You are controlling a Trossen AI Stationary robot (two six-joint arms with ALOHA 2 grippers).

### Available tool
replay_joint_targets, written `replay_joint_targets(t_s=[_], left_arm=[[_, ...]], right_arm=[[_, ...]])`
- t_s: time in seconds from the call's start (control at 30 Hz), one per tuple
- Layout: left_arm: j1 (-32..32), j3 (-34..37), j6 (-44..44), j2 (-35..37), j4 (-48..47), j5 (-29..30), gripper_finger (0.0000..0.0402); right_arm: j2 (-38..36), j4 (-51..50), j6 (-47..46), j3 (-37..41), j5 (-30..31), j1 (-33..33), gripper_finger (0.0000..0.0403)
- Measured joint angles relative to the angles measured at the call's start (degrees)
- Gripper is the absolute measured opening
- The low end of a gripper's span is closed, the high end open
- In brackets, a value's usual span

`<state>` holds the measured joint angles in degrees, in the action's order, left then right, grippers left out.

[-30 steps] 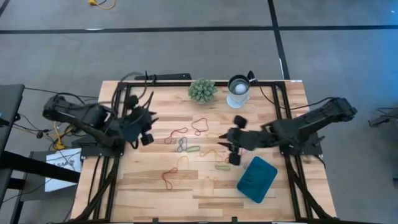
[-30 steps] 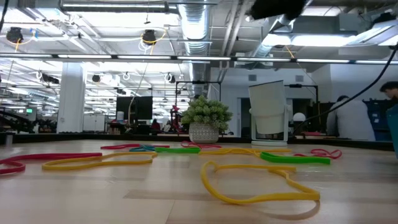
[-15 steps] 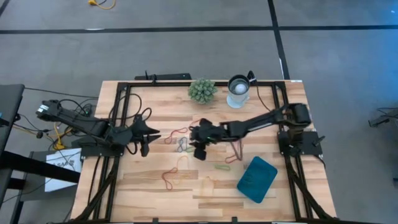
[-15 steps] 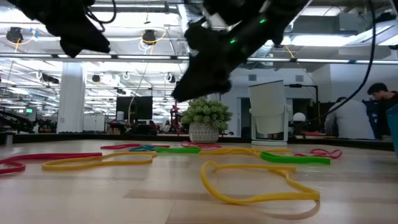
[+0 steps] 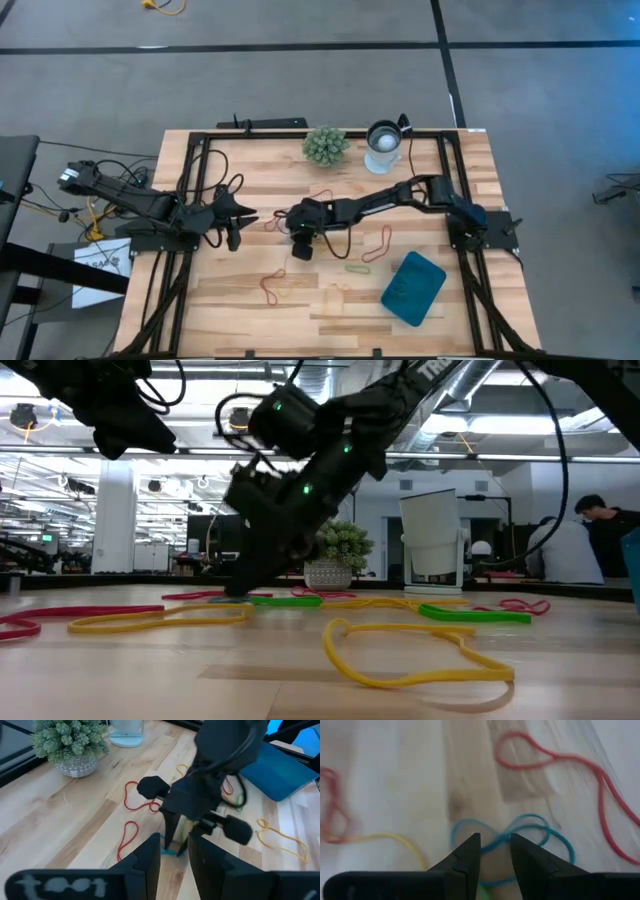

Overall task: Pick and place items into bin
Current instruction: Put the blue rubber band into the blue bin

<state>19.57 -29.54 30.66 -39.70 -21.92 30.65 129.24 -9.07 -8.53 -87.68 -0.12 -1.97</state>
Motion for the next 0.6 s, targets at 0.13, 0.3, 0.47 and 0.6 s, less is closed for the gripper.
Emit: replay_joint_targets(t_s=[0.13, 0.3, 0.47, 0.6], left_arm=[[0.0, 0.0, 0.2, 0.0, 0.0, 0.0, 0.0088], [0.0, 0.0, 0.6, 0.0, 0.0, 0.0, 0.0088], [0.0, 0.0, 0.6, 0.0, 0.0, 0.0, 0.0088], [0.0, 0.0, 0.6, 0.0, 0.0, 0.0, 0.0088]], right_arm=[[2.6, 0.4, 0.0, -3.0, 0.0, 0.3, 0.0102], [4.7, 0.8, 0.1, -4.6, 0.3, 0.6, 0.0098], [5.6, 0.2, 0.1, -4.7, 0.9, 0.6, 0.0049], [4.6, -0.1, 1.8, -4.6, 0.7, 0.5, 0.0008]])
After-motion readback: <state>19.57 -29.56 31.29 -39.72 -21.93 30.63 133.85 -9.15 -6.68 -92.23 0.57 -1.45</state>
